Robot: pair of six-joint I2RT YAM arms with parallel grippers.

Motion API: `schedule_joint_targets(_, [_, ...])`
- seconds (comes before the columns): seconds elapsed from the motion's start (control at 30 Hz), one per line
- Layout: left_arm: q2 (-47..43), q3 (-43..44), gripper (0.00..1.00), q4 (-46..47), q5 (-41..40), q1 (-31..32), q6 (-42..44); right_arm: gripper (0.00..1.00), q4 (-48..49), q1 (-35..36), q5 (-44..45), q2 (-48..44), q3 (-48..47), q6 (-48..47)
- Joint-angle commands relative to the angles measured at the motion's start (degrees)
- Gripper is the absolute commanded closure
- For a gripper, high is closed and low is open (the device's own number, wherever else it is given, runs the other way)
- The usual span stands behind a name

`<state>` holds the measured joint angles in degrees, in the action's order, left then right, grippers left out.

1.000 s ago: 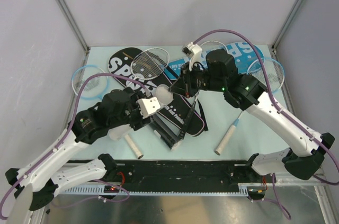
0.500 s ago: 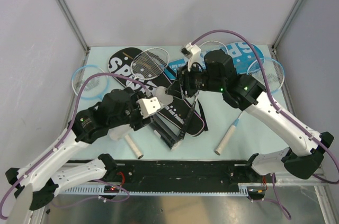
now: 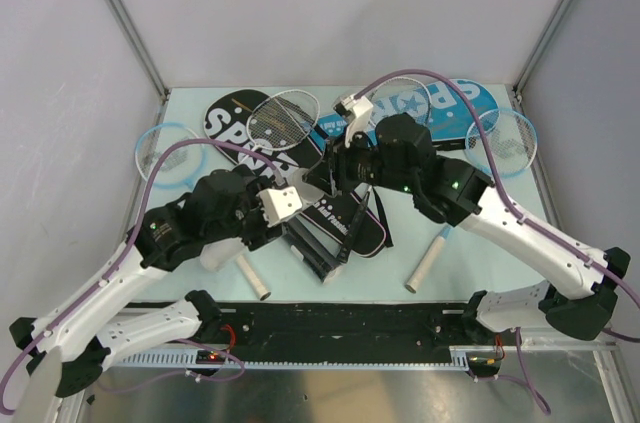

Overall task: Pack up the badminton gear
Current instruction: Close the lid on the shuttle tube.

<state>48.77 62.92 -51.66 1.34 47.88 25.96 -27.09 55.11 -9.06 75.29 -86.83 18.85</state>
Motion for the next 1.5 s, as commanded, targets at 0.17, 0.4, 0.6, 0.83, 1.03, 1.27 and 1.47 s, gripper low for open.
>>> schedule_joint_targets(0.17, [0.25, 5.28, 0.62, 6.79, 3.0, 0.12, 0.1, 0.64, 6.15, 8.3, 22.21, 0.4, 7.12, 0.69])
schedule_joint_targets(0.4, [0.51, 6.22, 0.63, 6.9, 2.8, 0.15, -0.01, 0.65, 12.2, 12.04, 26.97, 1.04, 11.53, 5.95])
schedule_joint_targets(0.6, [1.01, 6.91, 0.65, 6.86, 0.28, 0.19, -0.58, 0.65, 16.14, 12.44, 24.19, -1.65, 15.12, 11.83])
schedule_joint_targets(0.83, [2.46, 8.84, 0.64, 6.87, -0.62, 0.14, -2.15, 0.65, 12.59, 12.31, 23.85, -6.47, 15.27, 12.62])
schedule_joint_targets(1.03, [3.79, 9.82, 0.64, 6.86, -0.65, 0.15, -3.78, 0.68, 8.7, 11.73, 24.02, -9.72, 15.28, 12.53])
schedule_joint_targets(1.27, [5.03, 11.28, 0.65, 6.85, -0.92, 0.18, -5.77, 0.67, 7.03, 16.25, 22.76, -6.88, 16.6, 15.21])
schedule_joint_targets(1.47, [6.78, 13.02, 0.66, 6.9, -1.16, 0.19, -7.33, 0.67, 6.4, 20.1, 28.22, -3.52, 17.12, 16.21])
